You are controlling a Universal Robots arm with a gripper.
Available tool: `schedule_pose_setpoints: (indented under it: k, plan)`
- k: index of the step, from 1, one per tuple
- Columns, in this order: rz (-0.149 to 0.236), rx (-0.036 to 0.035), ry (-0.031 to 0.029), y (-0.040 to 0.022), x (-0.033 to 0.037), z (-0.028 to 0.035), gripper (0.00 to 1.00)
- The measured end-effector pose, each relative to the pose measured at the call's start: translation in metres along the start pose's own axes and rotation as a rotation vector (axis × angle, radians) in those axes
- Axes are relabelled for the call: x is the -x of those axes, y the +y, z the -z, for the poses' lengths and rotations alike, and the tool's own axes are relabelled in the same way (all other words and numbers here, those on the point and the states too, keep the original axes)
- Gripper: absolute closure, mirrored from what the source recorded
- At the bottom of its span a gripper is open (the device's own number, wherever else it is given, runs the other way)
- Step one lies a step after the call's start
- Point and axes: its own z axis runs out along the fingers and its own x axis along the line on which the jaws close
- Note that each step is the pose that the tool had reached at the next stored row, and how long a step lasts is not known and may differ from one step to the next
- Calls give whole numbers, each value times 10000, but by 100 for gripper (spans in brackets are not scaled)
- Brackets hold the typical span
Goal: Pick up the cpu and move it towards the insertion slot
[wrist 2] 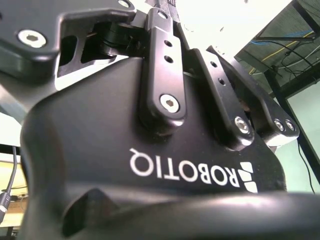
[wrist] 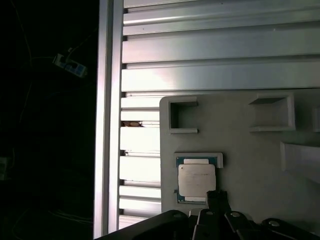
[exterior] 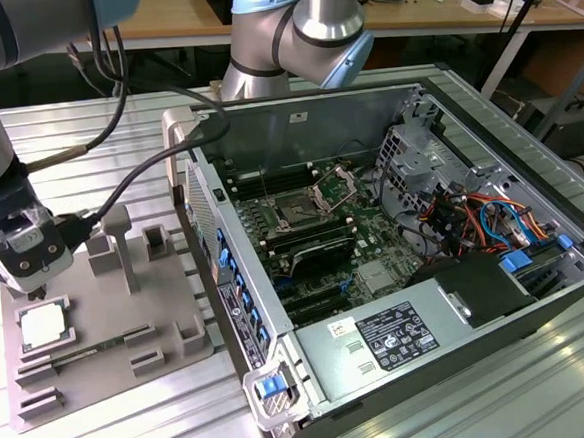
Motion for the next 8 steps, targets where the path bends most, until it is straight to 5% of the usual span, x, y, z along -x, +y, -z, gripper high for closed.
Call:
schedule_pose_setpoints:
  k: [8]
  plan:
    - [0,0,0,-3,-5,-63,89]
